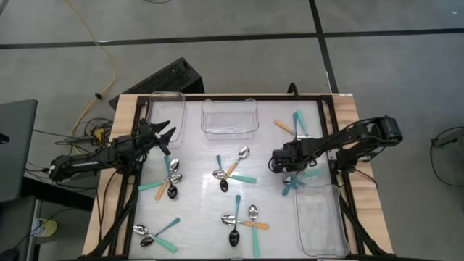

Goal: Sort silverware by color (type)
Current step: Put the blue spoon into the top middle transparent bin

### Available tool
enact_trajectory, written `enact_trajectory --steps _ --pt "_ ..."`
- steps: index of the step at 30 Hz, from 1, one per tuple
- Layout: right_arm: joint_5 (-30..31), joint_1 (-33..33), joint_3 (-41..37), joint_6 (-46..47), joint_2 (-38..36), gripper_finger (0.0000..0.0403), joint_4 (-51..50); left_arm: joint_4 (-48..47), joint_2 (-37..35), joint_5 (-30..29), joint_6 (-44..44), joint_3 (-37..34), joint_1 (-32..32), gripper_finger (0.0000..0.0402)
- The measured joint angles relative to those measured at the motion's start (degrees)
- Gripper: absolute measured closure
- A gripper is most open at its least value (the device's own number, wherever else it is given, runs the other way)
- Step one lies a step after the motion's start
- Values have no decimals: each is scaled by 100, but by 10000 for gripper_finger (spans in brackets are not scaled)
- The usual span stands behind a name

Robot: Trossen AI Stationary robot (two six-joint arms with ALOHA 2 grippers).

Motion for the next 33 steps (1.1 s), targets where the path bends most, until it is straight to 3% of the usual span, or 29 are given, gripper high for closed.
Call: enact_trajectory --steps 2,7,12,17,23,28,33 --pt "385 65 66 -1 15 381 -25 -2 0 0 -2 0 0 219" --pt "2296 179 150 62 29 379 250 0 0 -7 -2 0 0 219" --pt "3677 378 336 -106 29 379 417 0 -2 -9 -4 0 0 219" --pt "4424 335 904 -1034 -38 379 317 0 -2 -11 -7 0 0 219" --pt "3956 -231 2255 -3450 -18 378 377 2 -2 -13 -109 0 0 219" --pt "2892 -976 3186 -5932 20 379 1339 0 -2 -11 -147 0 0 219" --pt "1304 -1698 3289 -8071 30 379 2918 2 -2 -7 -273 0 0 219"
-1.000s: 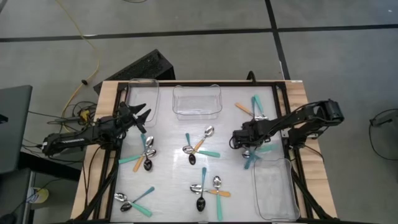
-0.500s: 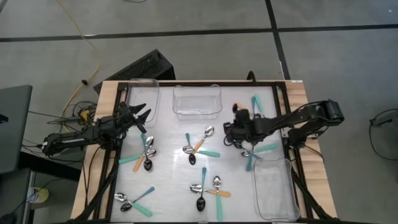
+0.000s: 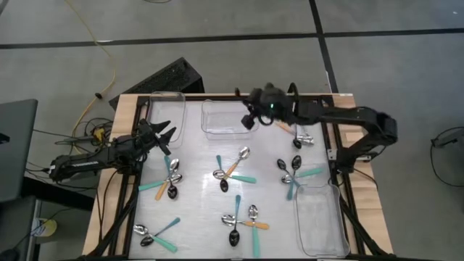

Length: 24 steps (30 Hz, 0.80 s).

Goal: Sort silverware by color (type)
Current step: Put the blue spoon into the top middle transparent bin

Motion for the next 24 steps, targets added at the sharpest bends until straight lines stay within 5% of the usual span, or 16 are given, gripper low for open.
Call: enact_trajectory --steps 8,15,24 --pt "-1352 -496 567 -992 1494 380 401 7 -2 -40 -39 -2 0 219" --pt "-1409 -486 1959 -1779 2707 378 -813 4 -3 -34 -85 -2 0 219" --pt "-1407 -470 2481 -1956 3412 365 -1921 2 -2 -4 -87 -2 0 219"
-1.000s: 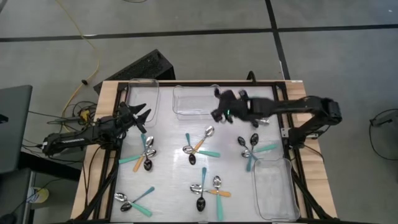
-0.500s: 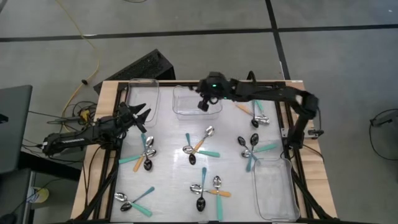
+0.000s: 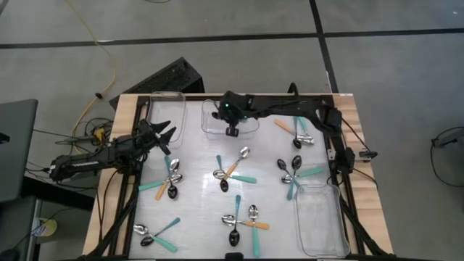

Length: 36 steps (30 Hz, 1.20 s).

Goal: Sort silverware by color (type)
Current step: Put the blue spoon into the top middle transparent bin, then put the yellow spoon into the top left transparent bin

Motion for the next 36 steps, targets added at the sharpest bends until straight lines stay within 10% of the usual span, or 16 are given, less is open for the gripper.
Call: enact_trajectory --steps 18,36 --pt "16 181 17 646 -793 238 -741 -2 0 0 2 0 0 219" --pt "176 2009 -1376 4413 -3212 264 -3455 -4 0 3 115 0 0 219"
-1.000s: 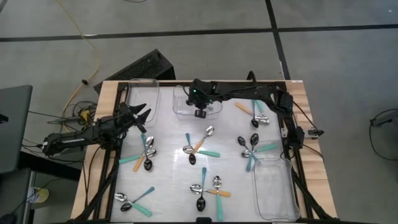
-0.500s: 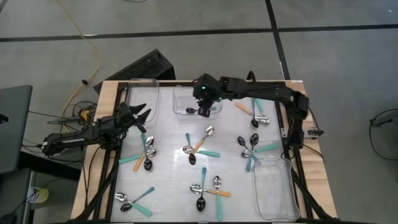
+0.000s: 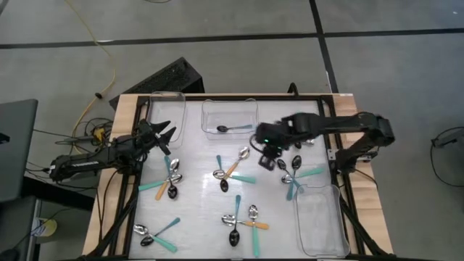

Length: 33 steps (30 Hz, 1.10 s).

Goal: Sort silverware by color (type)
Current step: Put the yellow spoon into the top left transparent bin

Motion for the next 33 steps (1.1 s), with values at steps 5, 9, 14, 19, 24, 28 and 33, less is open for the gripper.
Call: enact_trajectory --steps 5,9,14,19,24,28,33 --pt "102 -647 -1552 938 -976 275 159 0 0 -35 -2 0 2 219" --pt "-374 -1411 -2716 1907 -1596 276 491 0 0 -35 -4 0 2 219" --pt "-898 -1569 -3478 2783 -1917 276 637 0 0 -8 -8 0 2 219" --pt "-945 -1154 -3571 3167 -1863 276 1059 2 0 -189 -8 0 4 219" --pt "-1089 -533 -3569 4044 -1639 276 1463 2 0 -160 -8 0 4 219" --pt "-1092 -198 -3569 4266 -1370 276 1713 2 2 -222 11 0 4 219" --pt "-1256 48 -3569 3890 -1029 276 2197 2 0 -282 90 -2 4 219"
